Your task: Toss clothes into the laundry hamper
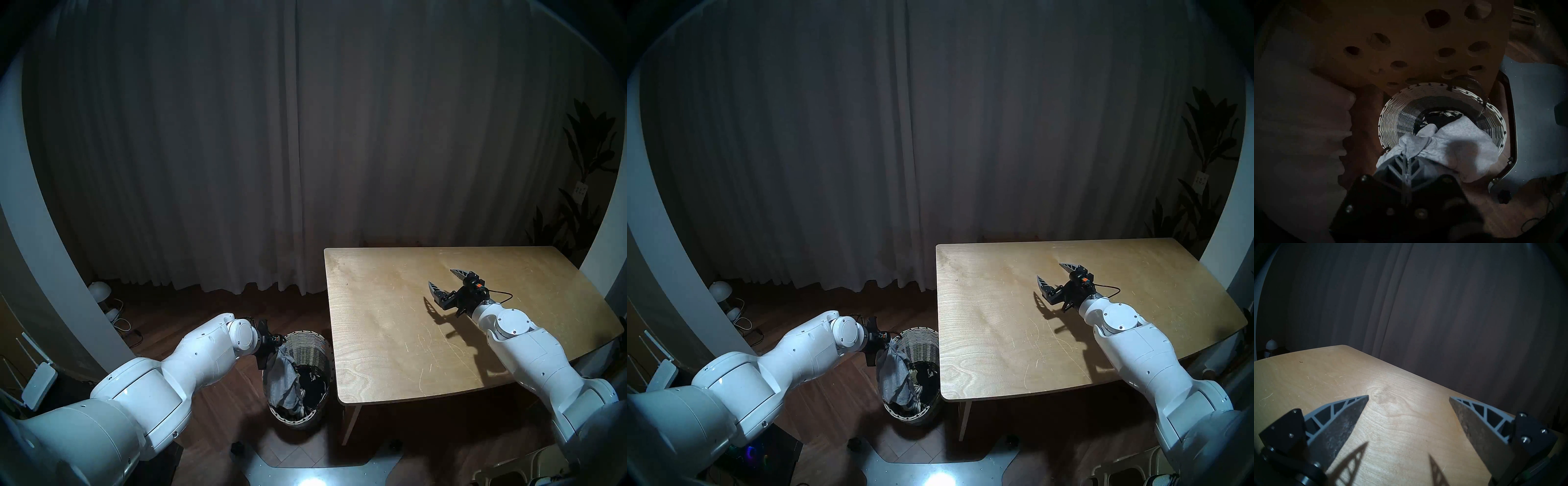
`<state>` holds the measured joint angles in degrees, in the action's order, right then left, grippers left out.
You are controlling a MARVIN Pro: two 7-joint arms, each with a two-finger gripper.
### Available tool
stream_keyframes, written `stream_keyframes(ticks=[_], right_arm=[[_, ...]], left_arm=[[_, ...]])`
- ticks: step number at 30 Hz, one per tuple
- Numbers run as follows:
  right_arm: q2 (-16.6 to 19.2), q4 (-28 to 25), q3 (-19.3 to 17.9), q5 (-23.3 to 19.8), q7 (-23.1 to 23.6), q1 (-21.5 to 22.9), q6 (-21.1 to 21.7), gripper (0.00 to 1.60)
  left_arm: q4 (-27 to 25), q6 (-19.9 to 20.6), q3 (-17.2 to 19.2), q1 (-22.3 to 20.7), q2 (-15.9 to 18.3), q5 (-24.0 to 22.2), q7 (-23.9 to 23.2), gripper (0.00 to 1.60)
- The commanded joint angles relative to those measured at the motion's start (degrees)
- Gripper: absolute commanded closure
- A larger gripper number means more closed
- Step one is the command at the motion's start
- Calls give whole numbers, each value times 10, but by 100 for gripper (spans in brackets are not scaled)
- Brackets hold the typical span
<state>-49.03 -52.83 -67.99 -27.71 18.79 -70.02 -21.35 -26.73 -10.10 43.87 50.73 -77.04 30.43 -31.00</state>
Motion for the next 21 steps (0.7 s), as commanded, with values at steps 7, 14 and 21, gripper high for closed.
stream_keyframes(ticks=[7, 14, 21], right_arm=[[2, -13, -11, -13, -4, 1, -3, 0], [4, -15, -13, -18, -9, -2, -2, 0], [4, -15, -15, -22, -15, -5, -1, 0]], left_arm=[[34, 20, -29, -80, -47, 42, -14, 160], [64, 23, -49, -84, -64, 61, -14, 160], [83, 28, -64, -84, -86, 73, -8, 160]])
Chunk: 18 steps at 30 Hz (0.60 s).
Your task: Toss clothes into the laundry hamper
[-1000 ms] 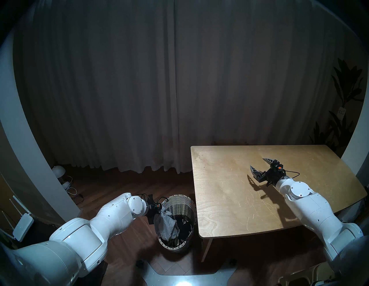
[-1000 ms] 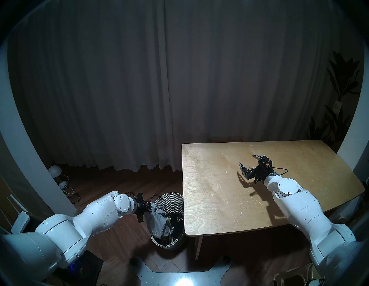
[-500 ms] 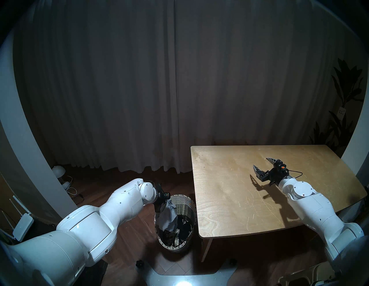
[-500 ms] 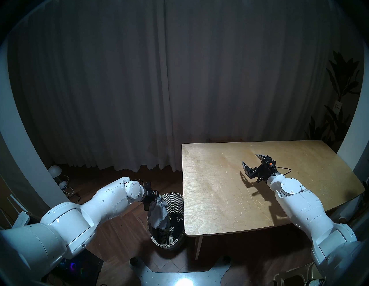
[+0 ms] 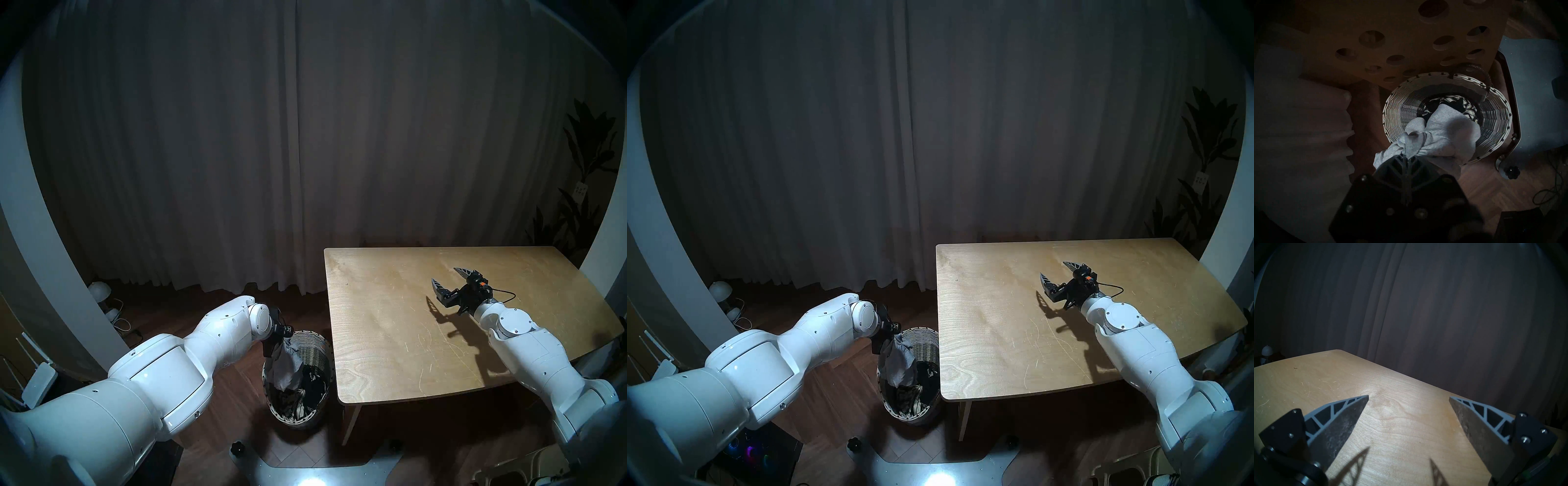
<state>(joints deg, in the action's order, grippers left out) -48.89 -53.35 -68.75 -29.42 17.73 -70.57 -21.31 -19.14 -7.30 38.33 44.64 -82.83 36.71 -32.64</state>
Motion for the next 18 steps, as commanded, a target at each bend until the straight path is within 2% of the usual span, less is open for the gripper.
stream_keyframes(ticks=[1, 8, 9, 11, 16, 18], right_arm=[[3, -10, -7, -5, -5, 0, -1, 0], [2, -13, -8, -9, -13, -2, -2, 0], [2, -13, -8, -10, -13, -2, -2, 0], [2, -13, -8, -11, -15, -3, -2, 0], [1, -17, -7, -13, -19, -5, -2, 0], [0, -18, -7, -14, -21, -6, -2, 0]], left_arm=[[9, 0, -10, -24, -30, 11, 9, 160], [25, 1, -24, -33, -43, 24, 13, 158], [26, 1, -25, -34, -43, 25, 13, 131], [31, 0, -28, -37, -45, 28, 15, 111], [41, -2, -36, -42, -47, 36, 19, 109], [45, -5, -39, -43, -48, 39, 21, 96]])
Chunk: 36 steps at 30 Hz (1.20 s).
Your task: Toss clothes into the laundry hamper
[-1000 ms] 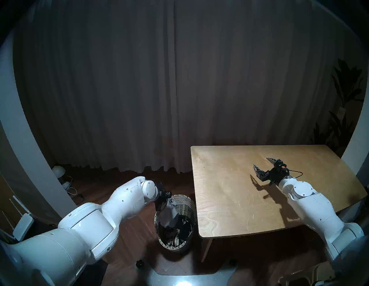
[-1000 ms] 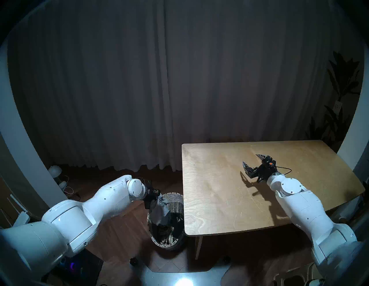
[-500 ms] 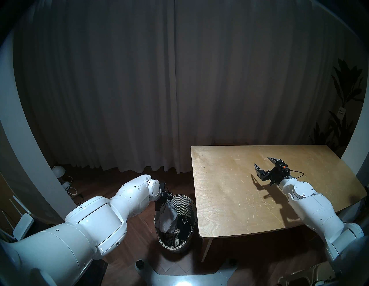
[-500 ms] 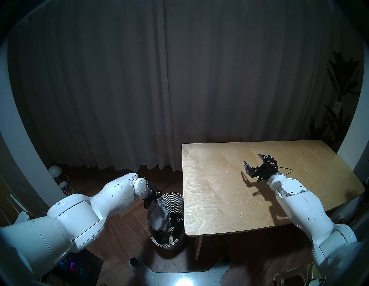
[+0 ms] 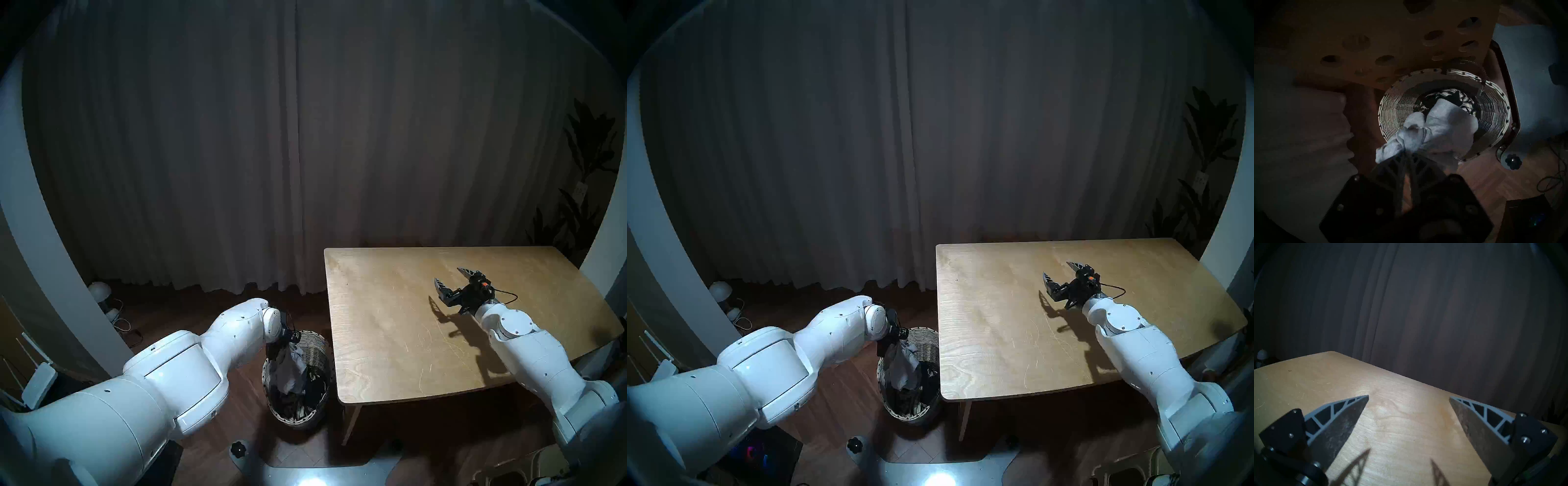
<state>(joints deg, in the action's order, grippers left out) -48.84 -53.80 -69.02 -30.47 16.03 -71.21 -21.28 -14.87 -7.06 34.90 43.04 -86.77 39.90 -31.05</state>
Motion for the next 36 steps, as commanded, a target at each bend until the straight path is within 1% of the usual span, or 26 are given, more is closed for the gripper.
stream_keyframes(ticks=[1, 3, 4, 6, 7, 9, 10, 11, 13, 15, 18, 19, 20, 21, 24, 25, 26, 27, 30, 31, 33, 36], right_arm=[[0, -15, -4, -3, -4, 0, -2, 0], [-1, -17, -4, -4, -6, 0, -2, 0], [-1, -18, -4, -4, -6, -1, -2, 0], [-1, -20, -3, -5, -7, -1, -2, 0], [-1, -21, -3, -5, -8, -2, -2, 0], [-1, -24, -3, -6, -9, -2, -3, 0], [-1, -26, -3, -6, -9, -2, -3, 0], [-2, -27, -2, -6, -9, -2, -4, 0], [-3, -31, -1, -6, -9, -2, -4, 0], [-6, -35, 1, -6, -9, -1, -5, 0], [-8, -43, 3, -5, -8, 4, -7, 0], [-9, -46, 3, -4, -8, 7, -8, 0], [-10, -50, 3, -4, -8, 9, -9, 0], [-11, -54, 3, -4, -7, 12, -10, 0], [-15, -68, 4, -2, -7, 21, -14, 0], [-17, -72, 4, -1, -6, 24, -14, 0], [-14, -73, 1, -1, -8, 28, -14, 0], [-11, -72, -2, -1, -9, 33, -13, 0], [-8, -76, -6, 0, -9, 47, -12, 0], [-8, -78, -7, 0, -9, 50, -12, 0], [-11, -81, -6, 2, -9, 57, -11, 0], [-16, -89, -4, 6, -9, 69, -11, 0]], left_arm=[[4, -8, -5, -27, -9, 8, 6, 94], [7, -10, -8, -29, -10, 10, 8, 91], [9, -12, -9, -30, -11, 11, 9, 92], [12, -14, -10, -32, -12, 12, 11, 101], [13, -15, -10, -33, -13, 13, 12, 110], [15, -16, -5, -39, -15, 8, 15, 110], [14, -14, 5, -43, -17, -1, 19, 112], [14, -15, 10, -48, -19, -6, 20, 124], [8, -14, 31, -60, -27, -23, 27, 144], [0, -14, 56, -75, -32, -45, 35, 160], [-21, -19, 88, -91, -30, -74, 53, 160], [-33, -20, 101, -86, -25, -83, 62, 160], [-34, -23, 112, -98, -22, -95, 66, 160], [-43, -25, 122, -94, -17, -103, 72, 160], [-57, -35, 152, -112, 1, -132, 90, 160], [-64, -37, 160, -110, 7, -139, 97, 160], [-68, -43, 172, -121, 15, -152, 105, 160], [-74, -46, 183, -123, 23, -161, 112, 160], [-78, -53, 204, -141, 48, -180, 132, 160], [-85, -56, 216, -137, 56, -189, 140, 160], [-89, -64, 232, -143, 68, -202, 151, 160], [-98, -74, 259, -136, 79, -225, 166, 160]])
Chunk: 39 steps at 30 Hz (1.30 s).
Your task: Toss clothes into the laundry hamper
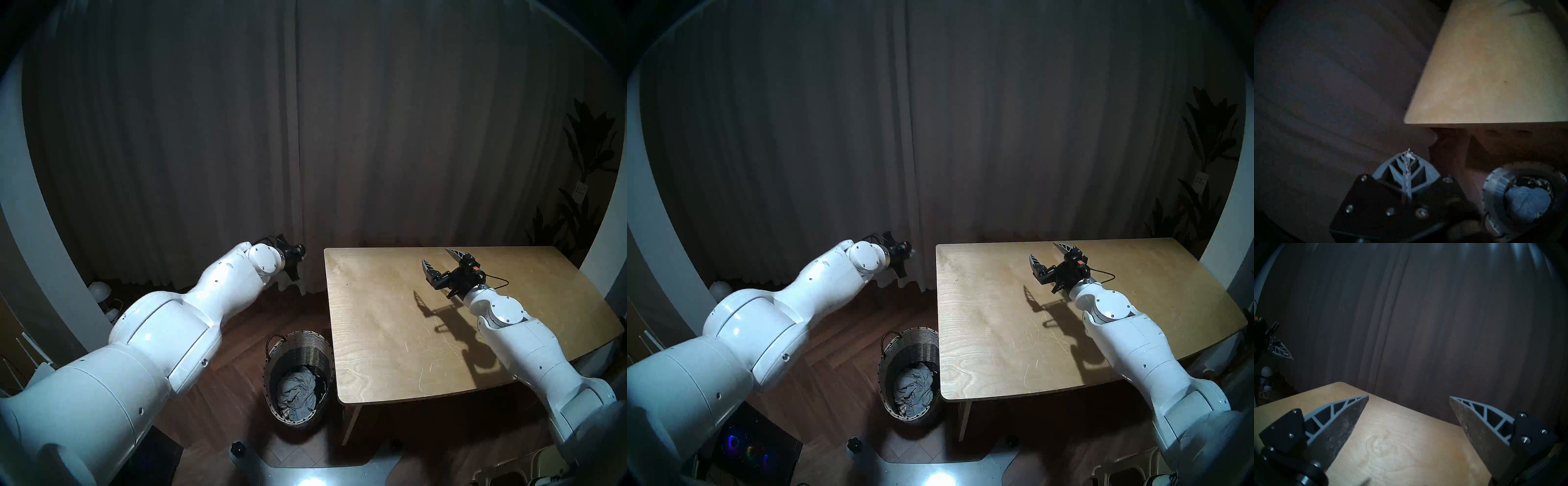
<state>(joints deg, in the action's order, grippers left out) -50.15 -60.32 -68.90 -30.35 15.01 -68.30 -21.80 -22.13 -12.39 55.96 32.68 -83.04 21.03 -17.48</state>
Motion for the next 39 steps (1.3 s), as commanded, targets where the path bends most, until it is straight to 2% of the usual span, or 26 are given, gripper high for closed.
stream_keyframes(ticks=[1, 20, 23, 31, 33, 34, 39], right_arm=[[-9, -30, -4, 8, 1, 50, -7, 0], [-87, -69, 27, 37, -12, 112, -1, 0], [-96, -68, 35, 42, -17, 117, 0, 0], [-116, -56, 58, 58, -29, 122, 4, 0], [-119, -53, 62, 61, -32, 123, 5, 0], [-121, -51, 65, 63, -34, 124, 5, 0], [-128, -39, 75, 73, -43, 128, 7, 0]], left_arm=[[-28, -24, 65, -24, 48, -50, 42, 160], [-77, -81, 151, 44, 38, -142, 82, 160], [-89, -92, 160, 53, 34, -153, 88, 154], [-127, -120, 180, 78, 24, -176, 101, 101], [-134, -125, 185, 86, 25, -180, 106, 70], [-139, -128, 188, 92, 25, -184, 109, 3], [-161, -142, 204, 116, 31, -196, 125, 0]])
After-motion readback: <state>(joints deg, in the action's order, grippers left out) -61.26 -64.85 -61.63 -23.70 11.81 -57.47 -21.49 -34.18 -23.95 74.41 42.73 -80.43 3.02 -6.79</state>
